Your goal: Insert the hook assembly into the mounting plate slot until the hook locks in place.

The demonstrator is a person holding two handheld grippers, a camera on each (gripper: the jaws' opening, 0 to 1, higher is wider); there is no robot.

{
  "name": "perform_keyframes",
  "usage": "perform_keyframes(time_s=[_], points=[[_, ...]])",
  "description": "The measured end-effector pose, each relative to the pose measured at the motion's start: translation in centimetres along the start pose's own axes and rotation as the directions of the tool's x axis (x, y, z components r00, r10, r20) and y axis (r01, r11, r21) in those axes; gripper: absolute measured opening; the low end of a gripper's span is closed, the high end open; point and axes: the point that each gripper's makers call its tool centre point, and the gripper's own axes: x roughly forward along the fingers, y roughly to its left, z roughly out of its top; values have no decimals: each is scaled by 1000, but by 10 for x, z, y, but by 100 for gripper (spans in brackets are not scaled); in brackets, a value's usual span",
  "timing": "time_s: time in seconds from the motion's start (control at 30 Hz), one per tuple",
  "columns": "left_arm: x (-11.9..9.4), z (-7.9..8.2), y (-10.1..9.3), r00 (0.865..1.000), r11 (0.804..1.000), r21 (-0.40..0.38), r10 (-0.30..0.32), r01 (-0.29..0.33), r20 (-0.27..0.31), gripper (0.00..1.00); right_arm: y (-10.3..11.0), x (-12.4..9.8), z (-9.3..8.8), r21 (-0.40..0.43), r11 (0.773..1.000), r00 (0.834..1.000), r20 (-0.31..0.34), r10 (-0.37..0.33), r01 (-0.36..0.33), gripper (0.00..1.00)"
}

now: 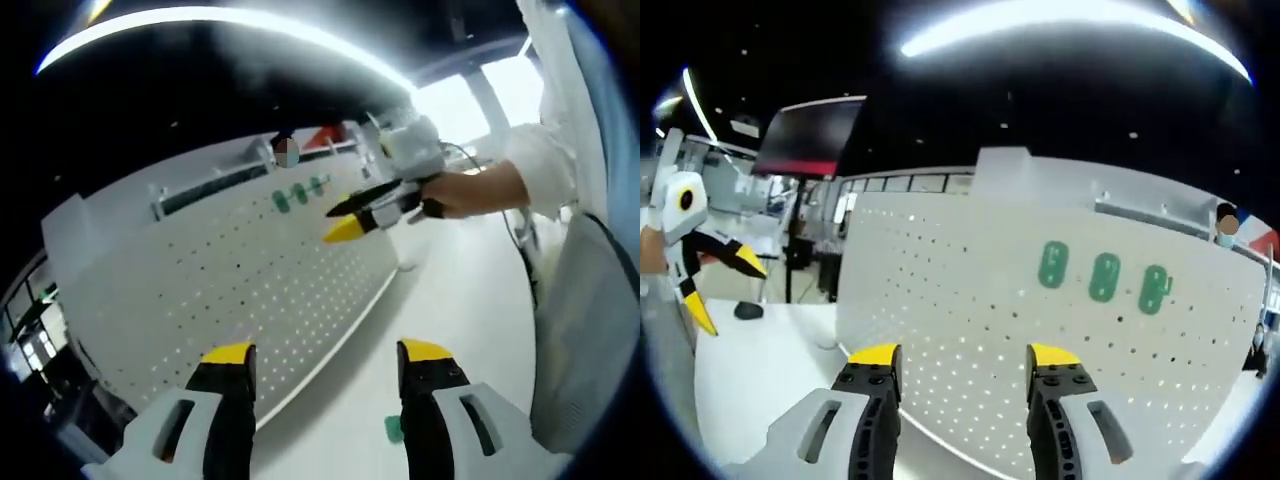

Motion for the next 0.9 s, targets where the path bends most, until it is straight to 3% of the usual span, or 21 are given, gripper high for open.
perform_keyframes(time_s=[0.23, 0.47, 0.9], points=[[-6, 0, 1, 1000, 1000, -3, 13, -13, -6, 58, 34, 3, -5, -4, 994, 994, -14, 105, -105, 50], [-12, -6, 3, 999, 1000, -7, 25, -25, -23, 58, 69, 3, -18, -25, 976, 976, -47, 214, -215, 50], [-16, -9, 7, 998, 999, -20, 49, -50, -26, 58, 126, -5, -43, -69, 905, 904, -127, 409, -419, 47]])
